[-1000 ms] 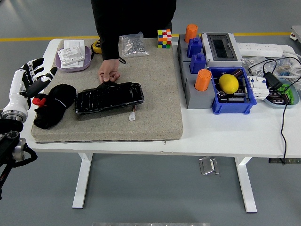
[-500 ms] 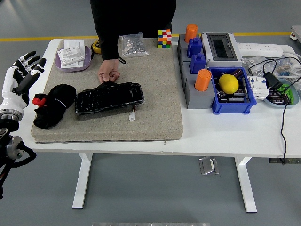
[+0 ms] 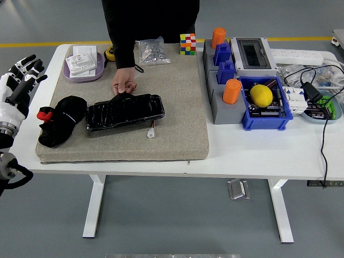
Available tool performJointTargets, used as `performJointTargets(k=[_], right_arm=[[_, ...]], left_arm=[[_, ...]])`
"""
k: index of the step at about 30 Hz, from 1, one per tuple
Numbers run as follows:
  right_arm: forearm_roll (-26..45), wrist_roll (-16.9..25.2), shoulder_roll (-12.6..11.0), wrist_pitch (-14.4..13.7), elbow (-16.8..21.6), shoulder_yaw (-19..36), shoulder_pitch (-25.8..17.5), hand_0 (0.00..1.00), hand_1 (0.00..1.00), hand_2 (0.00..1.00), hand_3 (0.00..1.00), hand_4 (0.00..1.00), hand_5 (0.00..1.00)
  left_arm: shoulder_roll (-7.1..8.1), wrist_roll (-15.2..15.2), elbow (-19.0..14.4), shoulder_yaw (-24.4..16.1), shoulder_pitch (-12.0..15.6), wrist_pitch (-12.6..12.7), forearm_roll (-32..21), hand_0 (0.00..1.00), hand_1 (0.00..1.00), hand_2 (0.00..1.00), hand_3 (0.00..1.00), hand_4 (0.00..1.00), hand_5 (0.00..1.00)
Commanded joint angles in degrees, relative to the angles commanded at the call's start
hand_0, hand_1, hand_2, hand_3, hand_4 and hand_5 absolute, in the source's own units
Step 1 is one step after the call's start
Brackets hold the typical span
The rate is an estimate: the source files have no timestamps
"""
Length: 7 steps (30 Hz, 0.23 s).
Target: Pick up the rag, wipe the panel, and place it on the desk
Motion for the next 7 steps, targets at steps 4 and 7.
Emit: performJointTargets(k=[4,7], right_arm=[[0.1,0.0,-0.1,0.0,0.0,0.0,0.0,0.722,0.661,0.691,0.587,0.944,0.587],[0.2,0.0,-0.2,0.0,0.0,-0.2,0.1,0.722,0.661,0.691,0.587,0.944,0.587]], left_arm=[[1.12,0.4,-0.8,0.1,0.4,-0.5,-1.1,0.696,0.763,0.759,0.682,0.824,0.327],[1.84,0.6,-0.9,0.2,0.6,-0.8,-0.9,0.696,0.763,0.759,0.682,0.824,0.327]])
